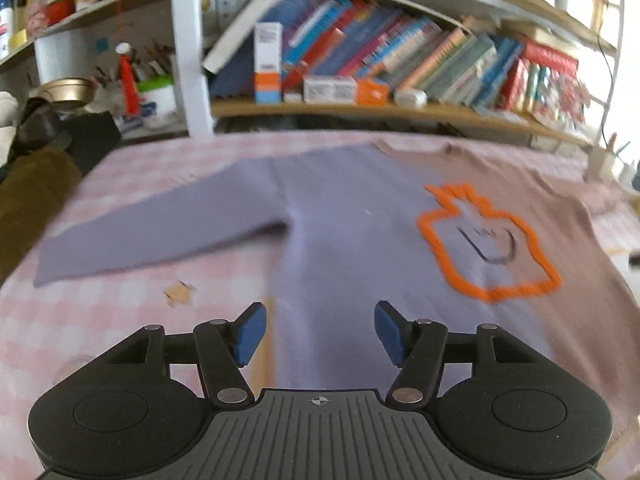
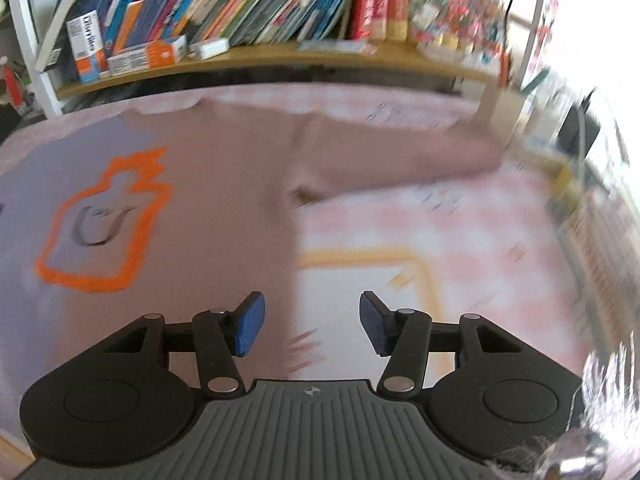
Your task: Fold clothes
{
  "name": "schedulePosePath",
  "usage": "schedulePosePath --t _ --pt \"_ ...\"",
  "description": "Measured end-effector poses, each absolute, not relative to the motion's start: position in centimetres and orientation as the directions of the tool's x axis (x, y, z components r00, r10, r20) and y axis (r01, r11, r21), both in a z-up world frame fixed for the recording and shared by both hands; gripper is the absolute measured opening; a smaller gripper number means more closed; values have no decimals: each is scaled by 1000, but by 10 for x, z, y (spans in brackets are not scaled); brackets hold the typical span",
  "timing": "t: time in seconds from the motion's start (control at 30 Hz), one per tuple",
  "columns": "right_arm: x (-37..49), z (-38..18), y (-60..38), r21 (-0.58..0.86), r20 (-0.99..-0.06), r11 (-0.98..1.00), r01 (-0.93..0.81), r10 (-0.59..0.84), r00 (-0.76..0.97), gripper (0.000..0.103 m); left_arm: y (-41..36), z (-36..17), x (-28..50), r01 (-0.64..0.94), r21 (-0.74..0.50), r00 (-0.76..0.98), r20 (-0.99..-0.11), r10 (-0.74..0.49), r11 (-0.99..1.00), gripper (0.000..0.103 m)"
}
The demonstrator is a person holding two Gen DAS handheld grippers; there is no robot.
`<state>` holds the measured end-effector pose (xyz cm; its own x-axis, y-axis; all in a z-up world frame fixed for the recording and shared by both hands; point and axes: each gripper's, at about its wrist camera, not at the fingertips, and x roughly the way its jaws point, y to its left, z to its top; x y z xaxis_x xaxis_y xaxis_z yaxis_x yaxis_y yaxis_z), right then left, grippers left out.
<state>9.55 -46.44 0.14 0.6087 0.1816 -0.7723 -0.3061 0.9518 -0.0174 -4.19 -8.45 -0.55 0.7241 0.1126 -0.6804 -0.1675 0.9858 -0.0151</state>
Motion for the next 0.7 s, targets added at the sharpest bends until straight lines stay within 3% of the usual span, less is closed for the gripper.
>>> schedulePosePath --t 0.2,0.4,0.7 --pt "152 -2 -520 -109 -762 931 -348 146 630 51 -126 -8 -38 -255 -8 680 -713 173 967 61" --pt "210 -8 -549 -218 -757 852 -476 160 633 63 -165 -10 -39 -363 5 641 -725 254 932 64" --pt "270 -27 -542 -340 -828 615 -711 163 537 67 -196 -10 -49 -464 53 566 -749 343 884 64"
